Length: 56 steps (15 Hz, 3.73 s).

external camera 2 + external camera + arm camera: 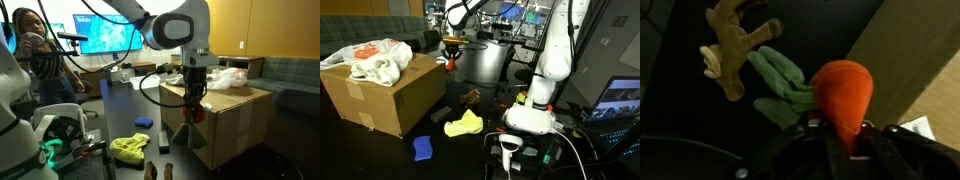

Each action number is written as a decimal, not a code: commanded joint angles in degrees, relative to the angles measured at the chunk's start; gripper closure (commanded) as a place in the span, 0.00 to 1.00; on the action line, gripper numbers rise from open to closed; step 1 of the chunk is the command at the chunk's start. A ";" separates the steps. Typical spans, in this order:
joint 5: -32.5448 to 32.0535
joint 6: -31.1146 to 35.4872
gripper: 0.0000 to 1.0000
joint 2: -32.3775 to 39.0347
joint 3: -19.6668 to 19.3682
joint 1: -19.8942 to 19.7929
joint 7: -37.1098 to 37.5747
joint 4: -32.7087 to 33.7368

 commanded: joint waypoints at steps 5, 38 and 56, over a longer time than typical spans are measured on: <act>18.91 2.20 0.88 -2.31 -2.49 -6.34 -0.53 -4.67; 10.65 -7.63 0.00 -18.67 6.73 -1.70 8.62 -8.38; -17.93 -27.12 0.00 14.21 20.80 18.67 -1.99 45.17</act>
